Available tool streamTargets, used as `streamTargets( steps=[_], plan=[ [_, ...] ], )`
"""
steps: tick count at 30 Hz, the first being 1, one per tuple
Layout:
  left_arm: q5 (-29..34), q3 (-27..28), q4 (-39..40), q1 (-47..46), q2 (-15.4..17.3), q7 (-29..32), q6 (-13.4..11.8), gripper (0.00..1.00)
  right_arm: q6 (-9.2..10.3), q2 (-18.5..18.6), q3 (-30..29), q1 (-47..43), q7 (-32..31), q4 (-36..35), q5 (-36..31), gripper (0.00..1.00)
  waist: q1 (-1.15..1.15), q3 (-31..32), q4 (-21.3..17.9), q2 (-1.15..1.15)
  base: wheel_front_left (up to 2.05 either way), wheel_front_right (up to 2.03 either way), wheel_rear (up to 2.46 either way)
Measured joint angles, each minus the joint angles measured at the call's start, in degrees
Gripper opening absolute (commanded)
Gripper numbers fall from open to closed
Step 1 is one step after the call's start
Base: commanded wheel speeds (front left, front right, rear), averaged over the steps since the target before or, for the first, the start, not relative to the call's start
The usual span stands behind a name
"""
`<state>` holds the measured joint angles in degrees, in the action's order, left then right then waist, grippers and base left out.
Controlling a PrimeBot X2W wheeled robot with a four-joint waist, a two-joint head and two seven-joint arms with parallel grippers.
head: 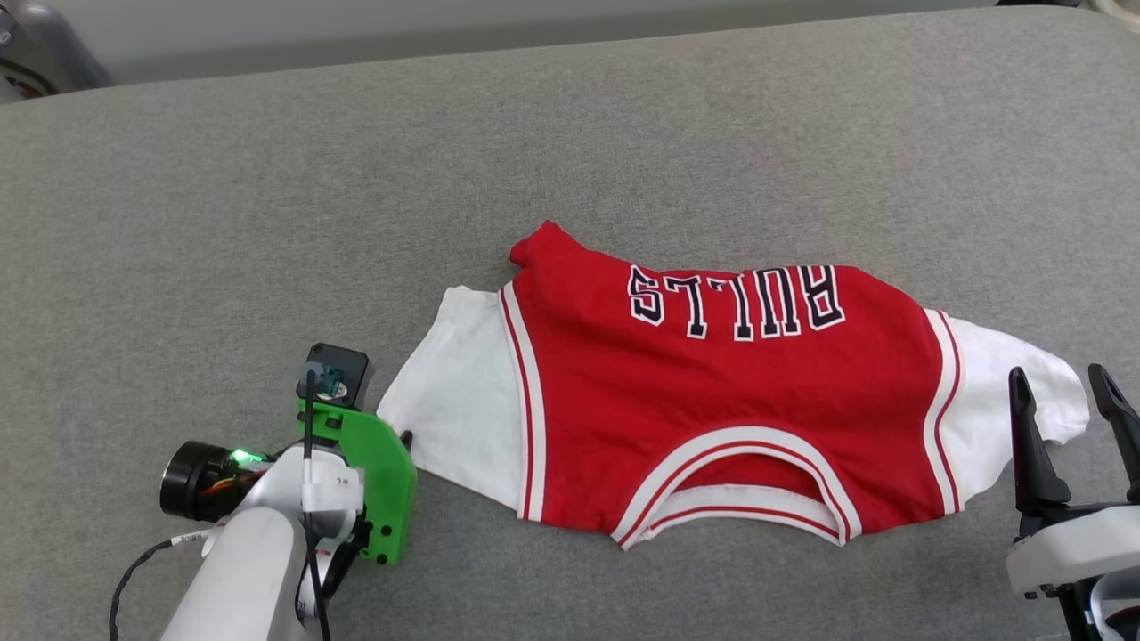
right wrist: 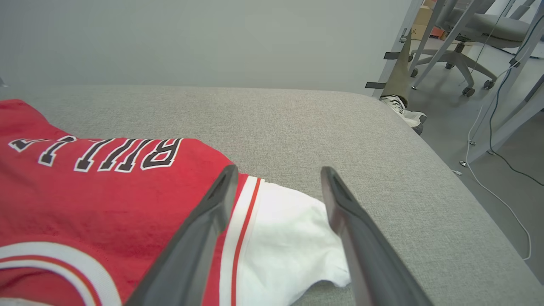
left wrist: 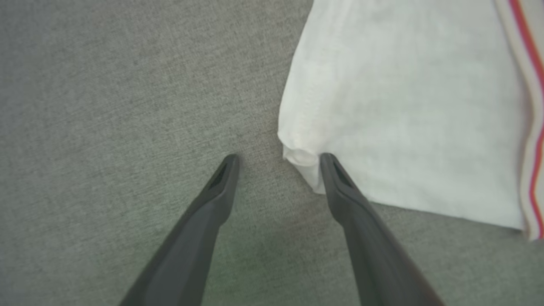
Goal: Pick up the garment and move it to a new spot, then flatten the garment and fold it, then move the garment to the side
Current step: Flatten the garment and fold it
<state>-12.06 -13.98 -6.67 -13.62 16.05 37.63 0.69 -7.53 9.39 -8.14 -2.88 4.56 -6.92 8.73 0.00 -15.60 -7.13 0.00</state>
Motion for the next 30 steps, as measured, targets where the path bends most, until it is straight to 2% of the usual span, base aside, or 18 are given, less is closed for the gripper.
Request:
streamTargets(
  steps=[4,5,11,16,21,28,29,30],
  plan=[
    [-0.18,-0.49,-1.23,-0.54,0.02,0.46,0.37,1.0,0.0,0.0,-0.18,0.09,0.13,0.11,-0.04,1.0,0.0,-0.7,-0.55,0.0,0.0,0.0,0.0],
    [-0.86,-0.66,-1.67,-0.92,-0.02,1.33,0.87,0.0,0.0,-0.01,-0.16,0.09,0.22,0.19,-0.11,1.0,0.0,-0.7,-0.63,0.0,0.0,0.0,0.0],
    [-3.38,-0.33,-2.14,-0.73,-1.77,1.65,0.94,0.0,0.0,0.11,-0.91,0.08,-0.16,0.68,-0.54,1.0,0.0,0.15,-0.05,0.0,0.0,0.0,0.0],
    [-4.74,1.42,-0.29,1.87,-2.21,-0.58,-1.05,0.0,0.0,0.98,-1.09,0.01,-2.0,1.1,-0.63,1.0,0.0,1.67,1.17,0.0,0.0,0.0,0.0],
    [-5.19,3.02,2.57,5.04,-1.9,-1.29,-2.61,0.0,0.0,2.48,-0.54,-0.72,-6.71,1.99,-0.41,1.0,0.0,3.22,3.07,0.0,0.0,0.0,0.0],
    [-7.57,6.33,11.43,8.89,-0.52,-1.13,-4.49,0.0,0.0,4.82,0.67,-2.35,-15.5,2.25,0.42,1.0,0.0,5.23,6.14,0.0,0.0,0.0,0.0],
    [-7.97,6.65,12.99,9.67,-0.36,-0.73,-4.55,0.0,0.0,5.28,0.73,-2.54,-17.45,2.29,0.62,1.0,0.0,5.49,6.57,0.0,0.0,0.0,0.0],
    [-9.15,7.27,17.18,11.82,-0.05,0.29,-4.7,0.0,0.0,6.94,1.02,-2.97,-23.66,2.21,1.04,1.0,0.0,6.1,7.59,0.0,0.0,0.0,0.0]
  ],
)
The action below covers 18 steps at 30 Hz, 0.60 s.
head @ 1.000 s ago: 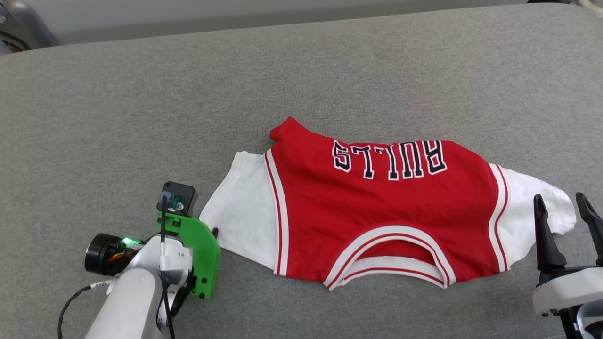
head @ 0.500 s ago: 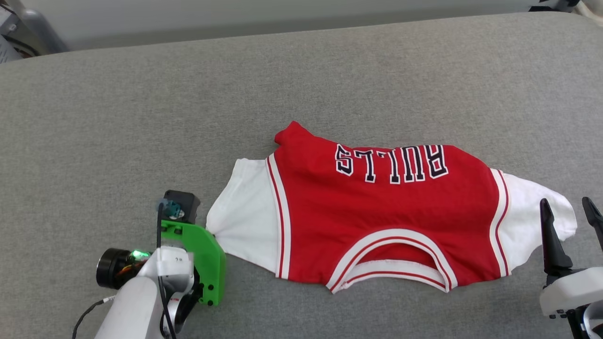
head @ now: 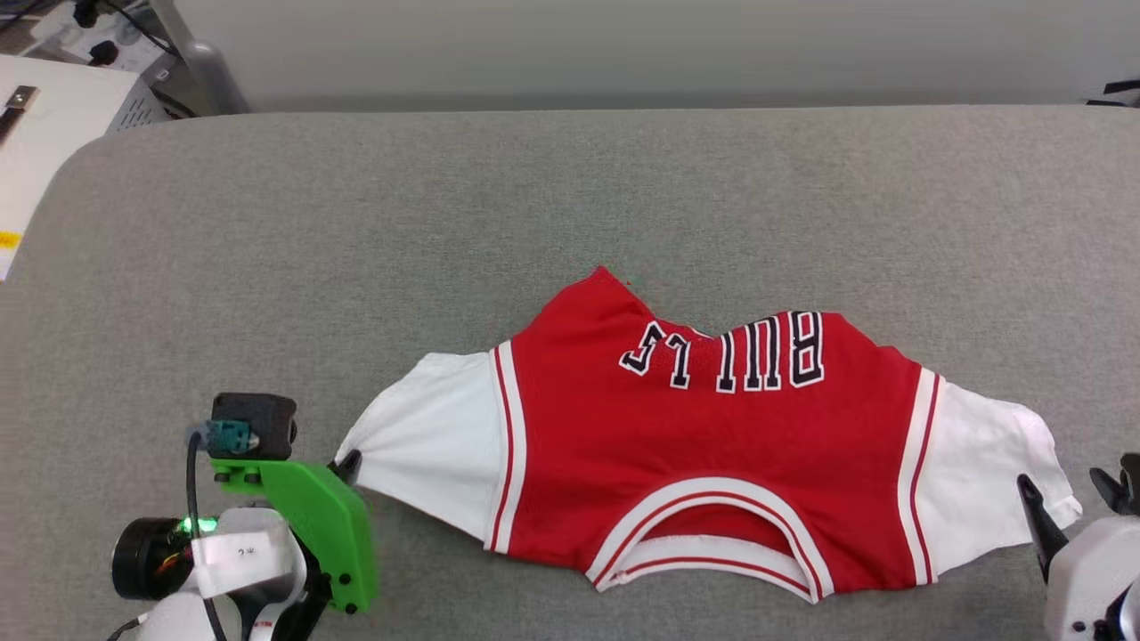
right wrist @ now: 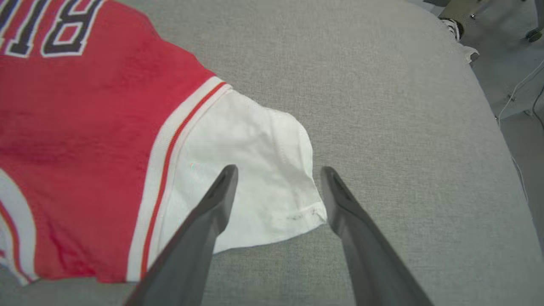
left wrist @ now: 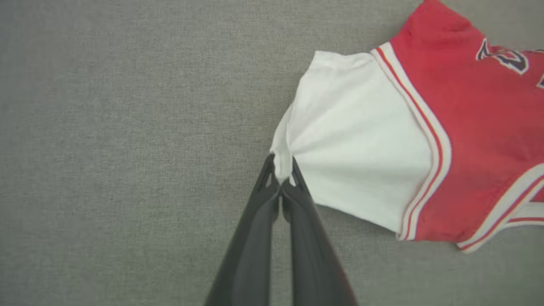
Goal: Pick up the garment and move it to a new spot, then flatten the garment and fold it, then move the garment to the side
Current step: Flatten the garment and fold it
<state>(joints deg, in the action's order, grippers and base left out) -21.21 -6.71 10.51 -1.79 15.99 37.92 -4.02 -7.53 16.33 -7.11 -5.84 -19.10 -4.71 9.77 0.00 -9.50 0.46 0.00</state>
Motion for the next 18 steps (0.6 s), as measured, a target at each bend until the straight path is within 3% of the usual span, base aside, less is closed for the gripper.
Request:
streamTargets(
  steps=[9,14,18],
  plan=[
    [-2.0,-1.0,9.16,3.85,0.26,3.56,0.0,0.0,0.0,2.72,-2.99,0.28,-21.71,-0.47,7.62,1.0,0.0,-0.37,1.67,0.0,0.0,0.0,0.0],
    [-2.02,-2.19,10.59,4.03,0.45,4.85,0.0,0.0,0.0,5.42,-4.1,3.39,-26.96,0.18,8.27,1.0,0.0,-1.7,2.03,0.0,0.0,0.0,0.0],
    [-1.97,-3.76,11.59,3.97,0.53,5.35,0.04,0.0,0.0,6.67,-2.8,6.53,-28.98,5.88,8.26,1.0,0.0,-4.38,3.2,0.0,0.0,0.0,0.0]
  ],
)
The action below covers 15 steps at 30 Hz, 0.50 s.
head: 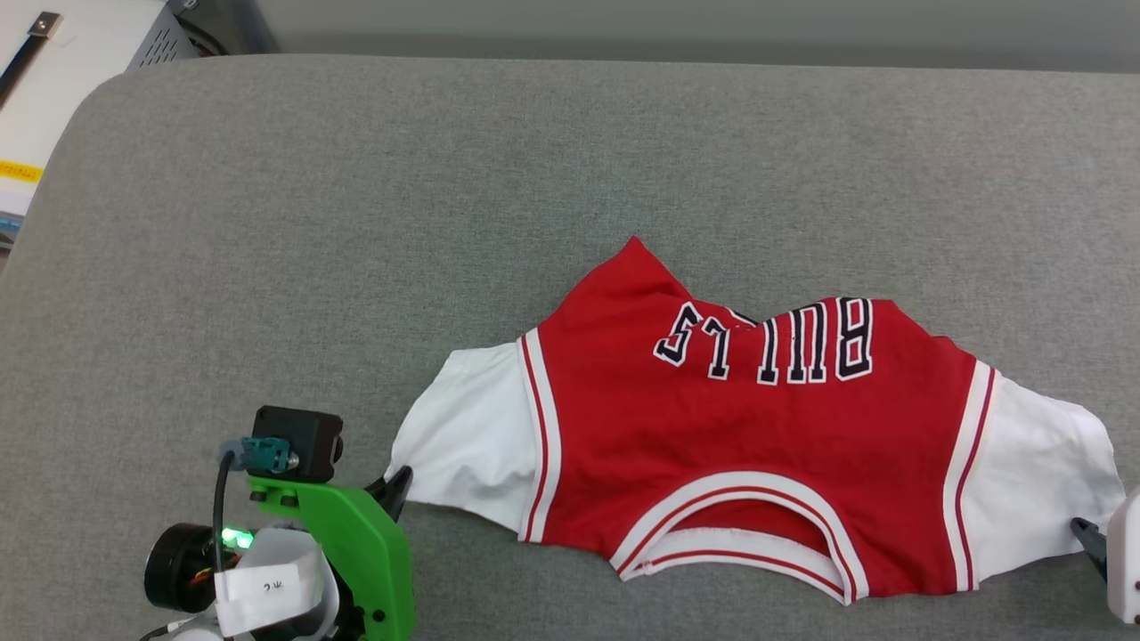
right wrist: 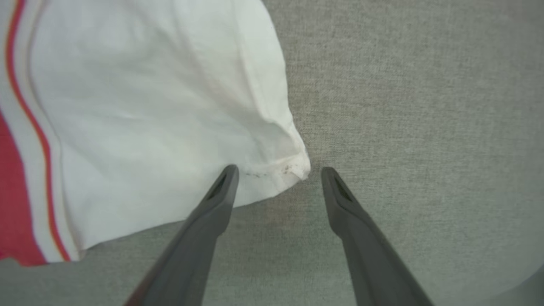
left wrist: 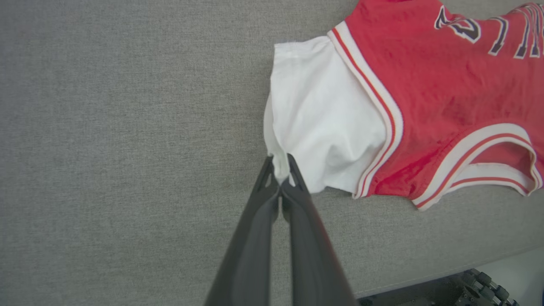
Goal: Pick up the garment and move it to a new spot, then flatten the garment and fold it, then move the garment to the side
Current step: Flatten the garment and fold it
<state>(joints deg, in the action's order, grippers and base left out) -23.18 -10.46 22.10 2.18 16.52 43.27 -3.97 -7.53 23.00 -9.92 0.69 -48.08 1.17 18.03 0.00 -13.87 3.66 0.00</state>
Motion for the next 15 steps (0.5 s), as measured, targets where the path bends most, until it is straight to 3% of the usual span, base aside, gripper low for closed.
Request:
streamTargets(
  steps=[6,7,8,9,10,15],
  plan=[
    [0.0,-0.24,0.04,-0.29,0.03,0.23,0.03,0.0,0.01,0.48,1.54,1.2,1.22,3.55,0.46,1.0,0.0,-1.55,0.77,0.0,0.0,0.0,0.0],
    [0.0,-0.23,0.05,-0.3,0.07,0.23,0.03,0.0,0.09,0.62,1.92,1.19,0.96,4.01,0.74,0.9,0.0,-1.72,0.87,0.0,0.0,0.0,0.0],
    [0.0,-0.23,0.1,-0.35,0.07,0.23,0.03,0.0,0.1,0.91,2.27,1.19,0.7,4.37,0.97,0.46,0.0,-1.88,0.99,0.0,0.0,0.0,0.0],
    [0.0,-0.19,0.13,-0.41,0.1,0.23,0.03,0.0,0.1,1.16,2.64,1.19,0.57,4.56,1.29,0.15,0.0,-2.0,1.09,0.0,0.0,0.0,0.0],
    [0.0,-0.15,0.14,-0.46,0.16,0.22,0.03,0.0,0.1,1.37,2.92,1.19,0.57,4.65,1.53,0.0,0.0,-2.06,1.16,0.0,0.0,0.0,0.0],
    [-0.01,0.08,-0.12,-0.47,0.32,0.18,-0.05,0.0,0.07,1.6,3.85,1.21,2.15,5.1,2.46,0.0,0.0,-1.13,1.06,0.0,0.0,0.0,0.0]
  ],
)
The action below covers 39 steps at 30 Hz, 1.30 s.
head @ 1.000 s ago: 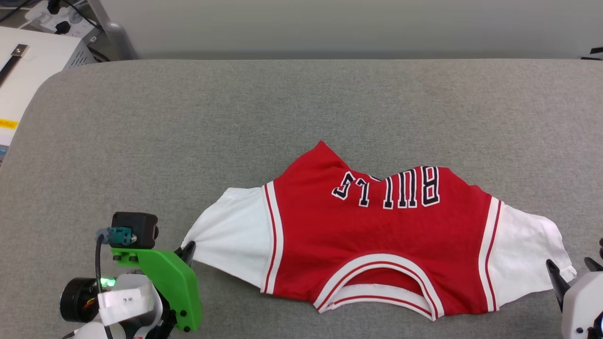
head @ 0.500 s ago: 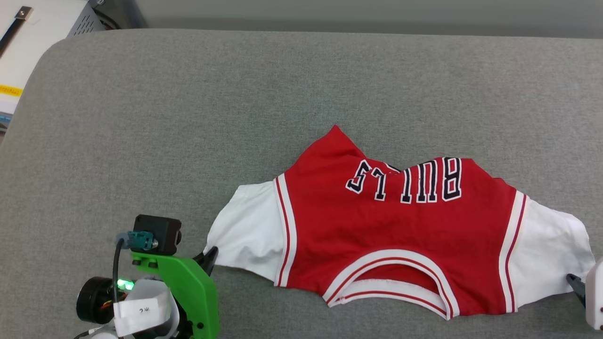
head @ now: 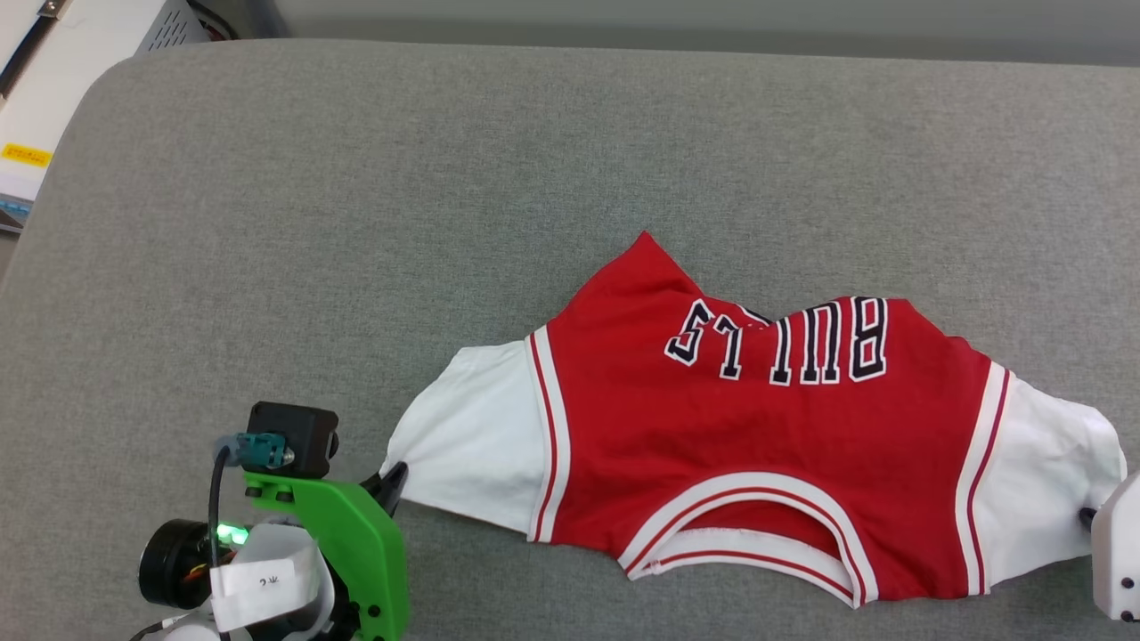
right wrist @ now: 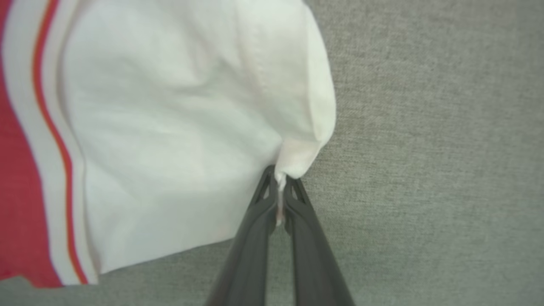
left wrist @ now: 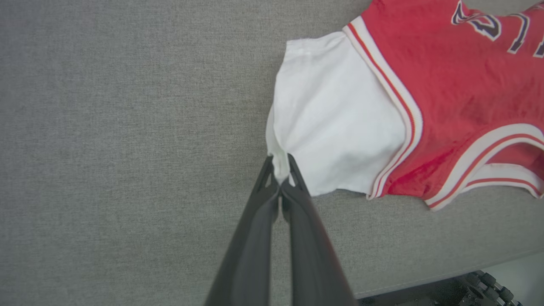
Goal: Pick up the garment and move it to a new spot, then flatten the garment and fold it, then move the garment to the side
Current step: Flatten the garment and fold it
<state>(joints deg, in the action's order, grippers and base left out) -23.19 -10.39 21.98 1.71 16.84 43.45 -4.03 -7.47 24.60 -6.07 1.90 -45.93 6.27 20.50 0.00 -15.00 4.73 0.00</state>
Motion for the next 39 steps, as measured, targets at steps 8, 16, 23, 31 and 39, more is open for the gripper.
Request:
streamTargets(
  steps=[8,16,23,31,39],
  plan=[
    [-0.58,1.74,0.15,0.0,0.93,-1.66,0.14,0.0,-0.02,1.91,-0.46,-0.01,1.33,-2.81,5.37,0.0,0.0,3.78,-0.75,0.0,0.0,0.0,0.0],
    [-0.93,4.57,2.19,-1.76,2.82,-2.98,0.31,0.0,-0.04,4.98,-4.09,1.22,0.97,-12.21,11.21,0.0,0.0,9.26,-1.69,0.0,0.0,0.0,0.0],
    [-1.08,8.64,6.13,-6.93,4.53,-6.45,0.77,0.0,-0.04,5.25,-7.88,6.83,-3.92,-18.36,17.13,0.0,0.0,13.62,-3.19,0.0,0.0,0.0,0.0],
    [-1.56,12.76,8.56,-14.15,6.62,-9.21,1.14,0.0,-0.05,5.58,-9.58,15.6,-6.53,-19.62,19.5,0.0,0.0,14.18,-4.94,0.0,0.0,0.0,0.0],
    [-4.08,14.17,6.88,-23.64,9.14,-9.89,3.42,0.0,-0.05,7.89,-7.91,27.3,-3.11,-16.68,18.9,0.0,0.0,10.62,-5.43,0.0,0.0,0.0,0.0]
  ],
)
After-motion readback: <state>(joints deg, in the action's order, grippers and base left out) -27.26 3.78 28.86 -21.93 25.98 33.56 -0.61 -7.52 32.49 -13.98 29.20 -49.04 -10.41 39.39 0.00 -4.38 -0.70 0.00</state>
